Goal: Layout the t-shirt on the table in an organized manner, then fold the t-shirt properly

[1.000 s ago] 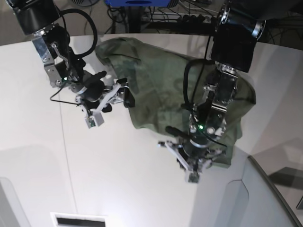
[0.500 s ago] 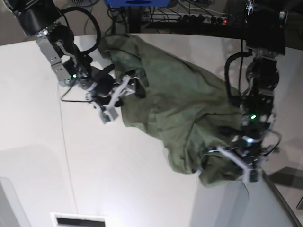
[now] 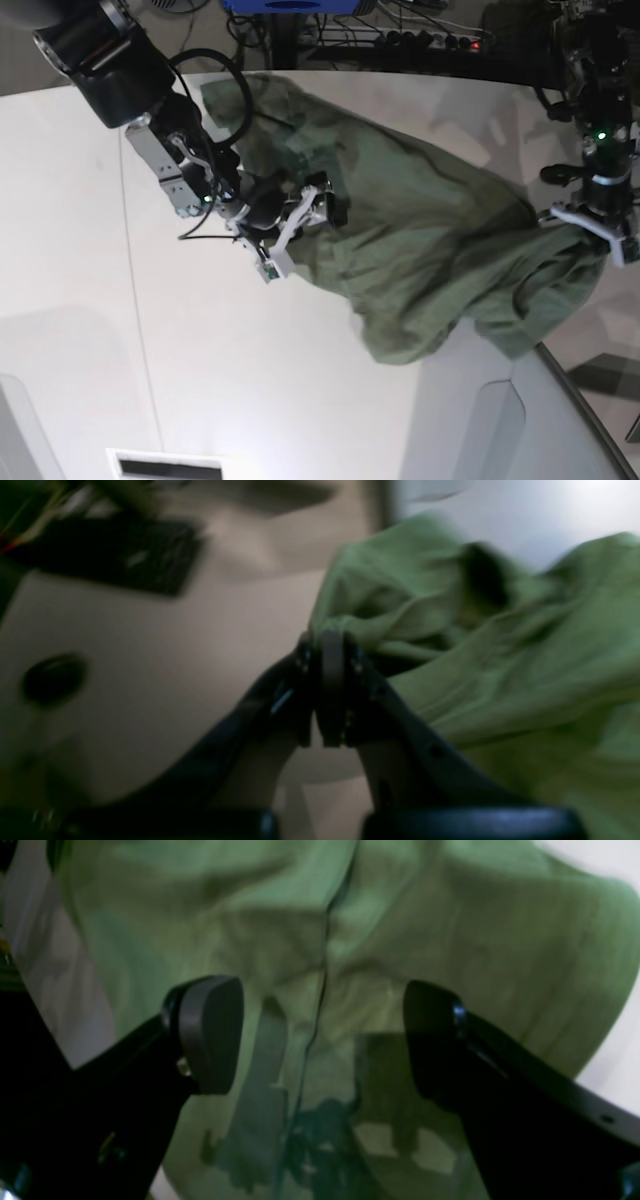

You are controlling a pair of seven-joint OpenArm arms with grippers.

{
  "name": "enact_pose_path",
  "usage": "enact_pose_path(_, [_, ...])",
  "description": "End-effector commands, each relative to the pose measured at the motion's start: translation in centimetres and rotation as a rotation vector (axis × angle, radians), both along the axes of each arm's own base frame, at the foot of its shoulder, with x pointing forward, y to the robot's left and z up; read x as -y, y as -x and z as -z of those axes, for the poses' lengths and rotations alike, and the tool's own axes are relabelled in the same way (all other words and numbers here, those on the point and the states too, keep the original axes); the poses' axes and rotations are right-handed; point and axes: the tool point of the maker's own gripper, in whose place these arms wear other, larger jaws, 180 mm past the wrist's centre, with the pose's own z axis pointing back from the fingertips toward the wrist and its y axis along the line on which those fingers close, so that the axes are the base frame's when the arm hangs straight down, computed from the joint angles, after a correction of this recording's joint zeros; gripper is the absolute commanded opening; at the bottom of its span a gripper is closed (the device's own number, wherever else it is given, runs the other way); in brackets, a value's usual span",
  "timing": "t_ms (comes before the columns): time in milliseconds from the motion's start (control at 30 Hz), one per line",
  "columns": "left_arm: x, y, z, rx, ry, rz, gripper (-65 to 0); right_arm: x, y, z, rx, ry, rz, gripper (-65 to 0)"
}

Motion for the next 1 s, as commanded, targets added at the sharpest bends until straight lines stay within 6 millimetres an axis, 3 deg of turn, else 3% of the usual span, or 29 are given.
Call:
enact_pose_path(0, [-0.8, 0.5, -1.1, 0.025, -0.036, -0.011, -65.0, 1.5, 0.1, 1.3, -0.039, 0.061, 0.012, -18.2])
enact_pose_path(100, [-2.2, 3.0, -0.1, -0.024, -0.045, -0.056, -65.0, 2.9, 0.0, 2.7, -0.075, 0.101, 0.034, -18.2])
enact_pose_path(233, [-2.9, 5.4, 1.0, -0.082, -0.054, -0.075, -65.0, 6.7, -0.9, 4.2, -0.140, 0.108, 0.175, -18.3])
enact_pose_path(500, [-3.2, 8.7, 5.6, -0.198, 0.006, -0.136, -65.0, 11.8, -2.3, 4.5, -0.152, 0.118, 0.316, -18.3])
enact_pose_path(700, [-3.5, 11.2, 9.9, -0.303, 0.060, -0.187, -65.0, 11.5, -3.6, 3.3, -0.115, 0.105, 0.308, -18.3])
enact_pose_path(867, [-4.0, 12.9, 12.4, -0.362, 0.094, -0.235, -65.0, 8.6, -4.5, -0.6, 0.006, 0.027, 0.258, -18.3])
enact_pose_path(900, [-4.1, 13.2, 12.8, -0.373, 0.098, -0.244, -60.6, 8.0, -4.6, -1.5, 0.031, 0.010, 0.248, -18.3])
enact_pose_path(967, [-4.2, 13.3, 12.8, -0.372, 0.101, -0.249, -42.5, 6.9, -5.0, -3.5, 0.082, -0.023, 0.233, -18.2])
